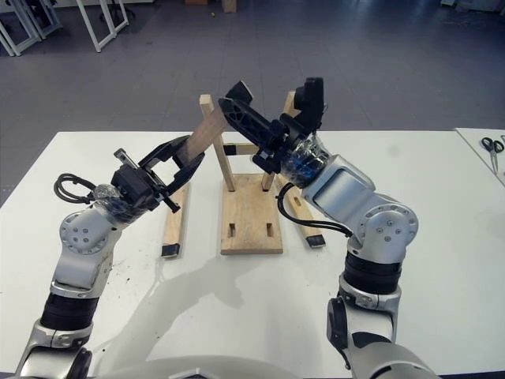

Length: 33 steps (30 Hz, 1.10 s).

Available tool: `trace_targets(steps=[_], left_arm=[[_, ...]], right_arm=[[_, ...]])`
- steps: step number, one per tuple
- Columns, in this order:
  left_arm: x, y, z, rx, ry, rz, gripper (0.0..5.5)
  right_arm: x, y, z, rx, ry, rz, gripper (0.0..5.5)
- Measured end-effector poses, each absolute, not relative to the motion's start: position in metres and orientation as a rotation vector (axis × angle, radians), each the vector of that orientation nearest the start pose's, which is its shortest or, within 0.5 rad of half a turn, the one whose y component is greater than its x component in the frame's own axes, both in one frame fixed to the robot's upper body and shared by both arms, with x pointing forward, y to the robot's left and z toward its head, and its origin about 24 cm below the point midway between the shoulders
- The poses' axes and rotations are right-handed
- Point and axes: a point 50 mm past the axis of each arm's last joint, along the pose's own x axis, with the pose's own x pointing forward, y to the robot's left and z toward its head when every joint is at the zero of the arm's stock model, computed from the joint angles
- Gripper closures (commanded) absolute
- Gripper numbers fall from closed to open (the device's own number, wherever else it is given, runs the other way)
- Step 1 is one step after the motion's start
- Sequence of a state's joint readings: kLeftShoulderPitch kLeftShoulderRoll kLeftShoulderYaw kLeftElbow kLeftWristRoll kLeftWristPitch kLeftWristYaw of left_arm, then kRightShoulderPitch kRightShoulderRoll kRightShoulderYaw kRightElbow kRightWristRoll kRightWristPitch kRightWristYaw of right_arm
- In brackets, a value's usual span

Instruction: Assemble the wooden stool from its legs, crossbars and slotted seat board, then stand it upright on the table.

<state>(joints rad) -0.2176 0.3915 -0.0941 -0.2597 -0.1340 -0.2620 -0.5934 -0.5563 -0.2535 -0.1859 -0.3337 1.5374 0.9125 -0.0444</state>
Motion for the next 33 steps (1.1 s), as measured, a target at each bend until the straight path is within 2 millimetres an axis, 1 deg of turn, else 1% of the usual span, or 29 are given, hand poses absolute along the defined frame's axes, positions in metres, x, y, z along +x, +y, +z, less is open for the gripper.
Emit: trace_targets(steps=[3,6,8,10,12,13,15,16,18,21,24,26,29,33], left_arm=[[0.253,0.137,0.166,0.448,-0.599,-0.777,3.32],[0.254,0.141,0.161,0.497,-0.573,-0.761,3.32],[0.255,0.150,0.147,0.527,-0.515,-0.732,3.32],[0.254,0.158,0.131,0.549,-0.453,-0.715,3.32],[0.251,0.167,0.113,0.547,-0.376,-0.700,3.32],[0.249,0.168,0.108,0.547,-0.361,-0.697,3.32],[0.249,0.169,0.107,0.560,-0.364,-0.688,3.32],[0.249,0.169,0.106,0.559,-0.360,-0.684,3.32],[0.248,0.171,0.102,0.559,-0.342,-0.675,3.32],[0.249,0.172,0.100,0.559,-0.330,-0.671,3.32],[0.250,0.173,0.099,0.560,-0.326,-0.671,3.32],[0.250,0.174,0.098,0.560,-0.321,-0.670,3.32],[0.251,0.174,0.097,0.560,-0.318,-0.670,3.32],[0.251,0.174,0.097,0.560,-0.317,-0.671,3.32]], right_arm=[[0.269,-0.114,0.231,0.800,0.034,0.996,5.10],[0.272,-0.120,0.232,0.807,0.016,0.964,5.10],[0.276,-0.130,0.233,0.790,-0.013,0.905,5.10],[0.280,-0.150,0.235,0.727,-0.048,0.821,5.10],[0.279,-0.181,0.229,0.617,-0.057,0.701,5.10],[0.277,-0.192,0.223,0.566,-0.042,0.657,5.10],[0.277,-0.212,0.208,0.456,0.012,0.567,5.10],[0.277,-0.220,0.201,0.417,0.032,0.536,5.10],[0.283,-0.238,0.178,0.330,0.105,0.442,5.10],[0.292,-0.242,0.157,0.284,0.147,0.416,5.10],[0.302,-0.243,0.130,0.271,0.204,0.374,5.10],[0.306,-0.244,0.115,0.267,0.237,0.352,5.10],[0.313,-0.247,0.107,0.252,0.245,0.338,5.10],[0.320,-0.244,0.104,0.248,0.230,0.344,5.10]])
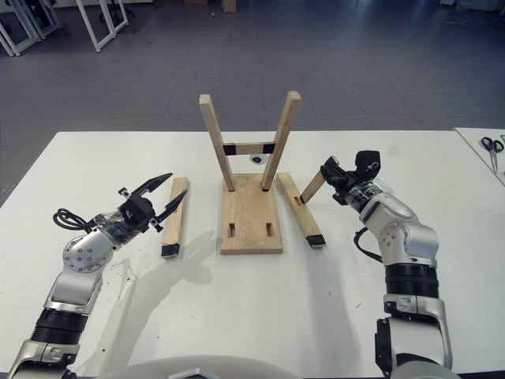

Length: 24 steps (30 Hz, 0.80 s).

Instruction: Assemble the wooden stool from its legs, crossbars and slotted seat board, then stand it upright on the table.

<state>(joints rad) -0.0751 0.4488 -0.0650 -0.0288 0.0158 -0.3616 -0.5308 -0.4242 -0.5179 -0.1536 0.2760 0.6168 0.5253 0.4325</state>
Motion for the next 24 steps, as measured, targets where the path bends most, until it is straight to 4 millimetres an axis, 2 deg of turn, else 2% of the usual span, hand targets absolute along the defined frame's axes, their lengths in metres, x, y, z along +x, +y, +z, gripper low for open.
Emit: trace_targets(steps=[8,11,16,24], left_arm=[[0.251,0.174,0.097,0.558,-0.318,-0.665,3.32],[0.251,0.174,0.097,0.558,-0.318,-0.664,3.32],[0.251,0.174,0.097,0.557,-0.317,-0.664,3.32],[0.251,0.174,0.096,0.556,-0.311,-0.663,3.32]], right_arm=[[0.320,-0.237,0.116,0.238,0.180,0.361,5.10],[0.320,-0.234,0.116,0.245,0.184,0.373,5.10],[0.316,-0.230,0.104,0.237,0.227,0.377,5.10],[0.310,-0.234,0.104,0.143,0.251,0.305,5.10]])
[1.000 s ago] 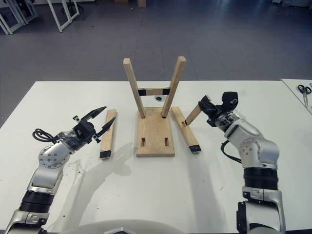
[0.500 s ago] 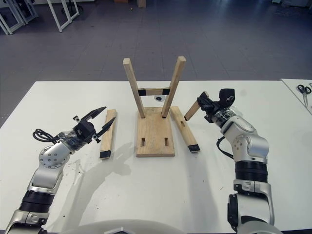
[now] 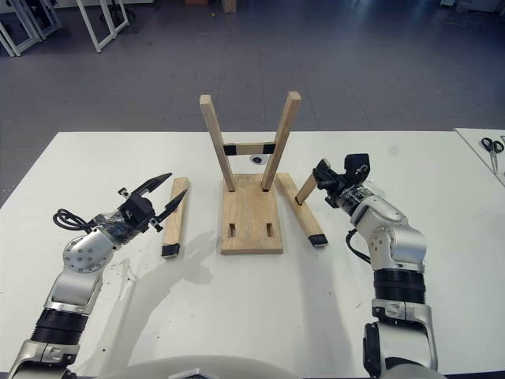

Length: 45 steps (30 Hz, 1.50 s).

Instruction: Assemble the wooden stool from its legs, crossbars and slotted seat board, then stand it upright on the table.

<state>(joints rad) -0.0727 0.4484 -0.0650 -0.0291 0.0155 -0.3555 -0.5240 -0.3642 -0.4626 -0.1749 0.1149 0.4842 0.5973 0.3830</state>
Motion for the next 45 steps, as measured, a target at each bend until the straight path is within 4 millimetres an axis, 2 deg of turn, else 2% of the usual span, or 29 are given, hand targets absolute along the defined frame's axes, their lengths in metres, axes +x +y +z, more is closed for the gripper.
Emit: trace_targets(steps=[5,11,18,19,22,23,26,27,28,29,30,32,33,34,35,37,38,39,40,42,45], left_arm=[[0.250,0.174,0.096,0.555,-0.308,-0.661,3.32],[0.250,0.174,0.095,0.552,-0.307,-0.659,3.32],[0.251,0.174,0.095,0.544,-0.310,-0.650,3.32],[0.251,0.174,0.095,0.544,-0.310,-0.649,3.32],[0.250,0.174,0.094,0.542,-0.308,-0.644,3.32],[0.250,0.174,0.094,0.541,-0.306,-0.642,3.32],[0.250,0.174,0.094,0.540,-0.305,-0.640,3.32],[0.250,0.174,0.094,0.540,-0.304,-0.640,3.32],[0.250,0.174,0.094,0.539,-0.304,-0.640,3.32],[0.250,0.174,0.093,0.539,-0.303,-0.640,3.32],[0.250,0.175,0.093,0.539,-0.302,-0.639,3.32],[0.250,0.175,0.092,0.538,-0.298,-0.637,3.32],[0.250,0.175,0.092,0.537,-0.296,-0.636,3.32],[0.250,0.175,0.091,0.536,-0.293,-0.635,3.32],[0.250,0.176,0.091,0.535,-0.290,-0.635,3.32],[0.250,0.176,0.090,0.535,-0.288,-0.634,3.32],[0.250,0.176,0.090,0.534,-0.287,-0.633,3.32],[0.250,0.176,0.090,0.534,-0.285,-0.633,3.32],[0.250,0.177,0.089,0.533,-0.282,-0.632,3.32],[0.251,0.177,0.088,0.532,-0.279,-0.632,3.32],[0.250,0.177,0.088,0.532,-0.279,-0.631,3.32]], right_arm=[[0.305,-0.235,0.104,0.094,0.319,0.237,5.10],[0.325,-0.246,0.111,0.028,0.404,0.207,5.10],[0.335,-0.248,0.117,0.015,0.460,0.225,5.10],[0.336,-0.248,0.119,0.016,0.458,0.226,4.73],[0.331,-0.250,0.113,0.016,0.509,0.210,4.24],[0.330,-0.249,0.117,0.013,0.496,0.210,3.98],[0.333,-0.248,0.146,-0.013,0.390,0.197,3.47],[0.335,-0.249,0.159,-0.017,0.343,0.186,3.44],[0.338,-0.249,0.184,-0.028,0.253,0.172,3.44],[0.339,-0.248,0.200,-0.030,0.186,0.168,3.44],[0.341,-0.247,0.211,-0.015,0.126,0.163,3.44],[0.348,-0.243,0.245,0.036,-0.068,0.167,3.44],[0.353,-0.240,0.259,0.051,-0.145,0.174,3.44],[0.358,-0.238,0.264,0.060,-0.178,0.180,3.44],[0.363,-0.237,0.260,0.061,-0.178,0.180,3.44],[0.375,-0.234,0.233,0.066,-0.098,0.182,3.44],[0.382,-0.233,0.202,0.064,-0.005,0.176,3.44],[0.384,-0.232,0.179,0.064,0.064,0.171,3.44],[0.384,-0.231,0.148,0.063,0.157,0.163,3.44],[0.386,-0.232,0.135,0.046,0.165,0.157,3.44],[0.386,-0.235,0.128,0.050,0.169,0.158,3.44]])
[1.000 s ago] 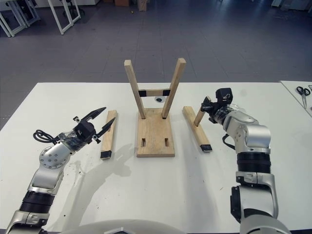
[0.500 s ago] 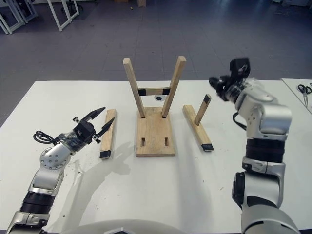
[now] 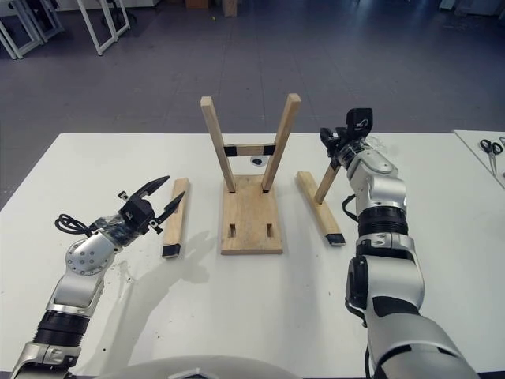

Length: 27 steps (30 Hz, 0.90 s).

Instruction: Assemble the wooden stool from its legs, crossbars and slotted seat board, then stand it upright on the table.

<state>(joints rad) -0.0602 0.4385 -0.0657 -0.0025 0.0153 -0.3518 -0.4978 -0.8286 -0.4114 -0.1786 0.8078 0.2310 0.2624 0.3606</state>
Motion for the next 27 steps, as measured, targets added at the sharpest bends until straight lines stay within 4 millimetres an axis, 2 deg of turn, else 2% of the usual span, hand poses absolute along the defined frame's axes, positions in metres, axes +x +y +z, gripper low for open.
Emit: trace_targets(steps=[5,7,10,11,12,13,14,18,20,22,23,25,27], left_arm=[[0.250,0.177,0.087,0.530,-0.274,-0.630,3.32],[0.249,0.178,0.086,0.529,-0.267,-0.630,3.32],[0.249,0.178,0.085,0.528,-0.266,-0.629,3.32],[0.249,0.178,0.085,0.528,-0.265,-0.629,3.32],[0.248,0.178,0.085,0.527,-0.263,-0.628,3.32],[0.248,0.178,0.085,0.526,-0.263,-0.629,3.32],[0.247,0.178,0.084,0.525,-0.262,-0.629,3.32],[0.244,0.180,0.081,0.524,-0.247,-0.626,3.32],[0.244,0.180,0.080,0.523,-0.244,-0.626,3.32],[0.244,0.180,0.080,0.522,-0.243,-0.626,3.32],[0.244,0.180,0.080,0.522,-0.242,-0.626,3.32],[0.244,0.180,0.080,0.522,-0.240,-0.626,3.32],[0.244,0.180,0.080,0.521,-0.237,-0.626,3.32]], right_arm=[[0.380,-0.234,0.143,0.110,0.114,0.191,3.44],[0.378,-0.232,0.168,0.128,0.021,0.208,3.44],[0.363,-0.242,0.225,0.122,-0.179,0.198,3.44],[0.354,-0.247,0.236,0.113,-0.217,0.189,3.44],[0.345,-0.251,0.239,0.096,-0.223,0.179,3.44],[0.340,-0.253,0.235,0.090,-0.208,0.170,3.44],[0.329,-0.255,0.223,0.085,-0.169,0.163,3.44],[0.290,-0.263,0.156,0.070,0.072,0.127,2.72],[0.278,-0.256,0.135,0.063,0.136,0.144,2.35],[0.270,-0.244,0.111,0.082,0.212,0.161,1.92],[0.265,-0.238,0.095,0.088,0.264,0.165,1.90],[0.260,-0.232,0.076,0.084,0.327,0.161,1.90],[0.259,-0.235,0.065,0.059,0.357,0.138,1.90]])
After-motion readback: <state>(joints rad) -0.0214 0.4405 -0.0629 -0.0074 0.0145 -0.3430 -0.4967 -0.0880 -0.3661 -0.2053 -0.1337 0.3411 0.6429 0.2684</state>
